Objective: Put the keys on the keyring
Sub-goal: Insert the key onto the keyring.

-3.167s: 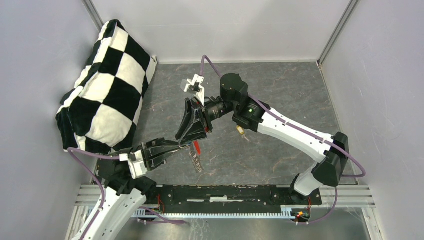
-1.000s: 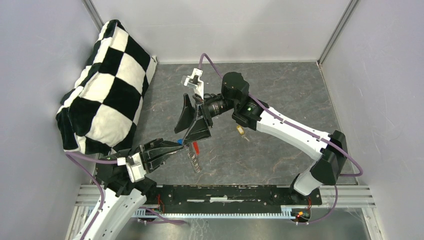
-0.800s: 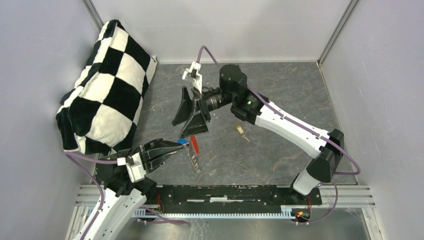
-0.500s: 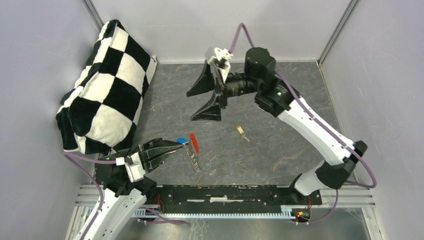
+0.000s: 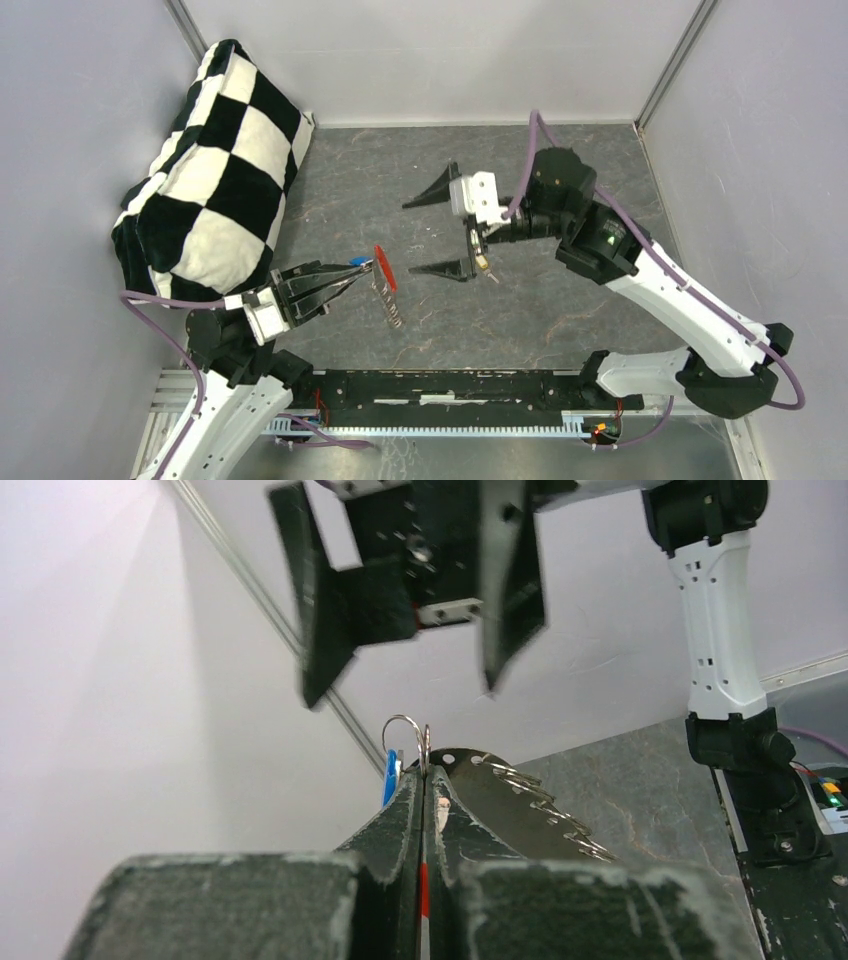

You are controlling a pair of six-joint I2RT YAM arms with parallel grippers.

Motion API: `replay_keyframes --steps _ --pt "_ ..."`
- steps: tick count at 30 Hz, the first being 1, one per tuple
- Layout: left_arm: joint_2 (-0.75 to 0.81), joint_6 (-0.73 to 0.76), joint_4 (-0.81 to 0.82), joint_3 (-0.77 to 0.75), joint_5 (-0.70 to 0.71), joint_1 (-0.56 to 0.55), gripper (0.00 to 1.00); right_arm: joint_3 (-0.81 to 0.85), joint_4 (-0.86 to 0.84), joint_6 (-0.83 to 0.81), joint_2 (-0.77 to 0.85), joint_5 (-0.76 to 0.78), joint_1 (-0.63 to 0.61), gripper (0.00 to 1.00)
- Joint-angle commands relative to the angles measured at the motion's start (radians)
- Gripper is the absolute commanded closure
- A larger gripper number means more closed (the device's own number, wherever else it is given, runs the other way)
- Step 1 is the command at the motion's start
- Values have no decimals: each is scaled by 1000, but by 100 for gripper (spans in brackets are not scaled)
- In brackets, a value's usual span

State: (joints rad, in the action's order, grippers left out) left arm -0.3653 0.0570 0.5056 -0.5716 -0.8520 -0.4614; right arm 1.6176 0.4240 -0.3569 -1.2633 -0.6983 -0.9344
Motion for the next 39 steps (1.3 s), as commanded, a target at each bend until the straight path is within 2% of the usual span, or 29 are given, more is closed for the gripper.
replay_keyframes --steps 1,2,3,6,8,10,13,18,26,31,39 --pt "-21 -54 36 -47 52 2 98 -246 -265 78 139 -16 -3 2" --pt "-21 -54 31 -49 51 3 98 -250 -270 93 147 34 -3 2" --pt "-20 -54 24 -51 50 3 98 -206 -212 59 128 13 -2 4" --pt "-22 -53 9 -58 40 3 98 -16 -11 -24 10 -23 -47 20" --pt "-26 -54 6 -61 25 3 98 73 81 -63 -43 18 -89 23" --pt "-29 -54 -1 -63 17 2 98 61 40 -68 -31 12 -98 23" --pt "-25 -53 -21 -63 16 3 98 69 0 -56 -35 -49 -101 35" --pt "-21 -48 -37 -67 9 2 98 103 23 -62 -65 -89 -117 50" --pt "-14 -36 -57 -71 -13 3 98 118 38 -61 -100 -107 -130 55" --pt "-12 -32 -59 -74 -24 2 98 119 64 -74 -120 -88 -133 62" --pt "-11 -29 -62 -77 -32 3 98 117 71 -76 -127 -73 -132 63"
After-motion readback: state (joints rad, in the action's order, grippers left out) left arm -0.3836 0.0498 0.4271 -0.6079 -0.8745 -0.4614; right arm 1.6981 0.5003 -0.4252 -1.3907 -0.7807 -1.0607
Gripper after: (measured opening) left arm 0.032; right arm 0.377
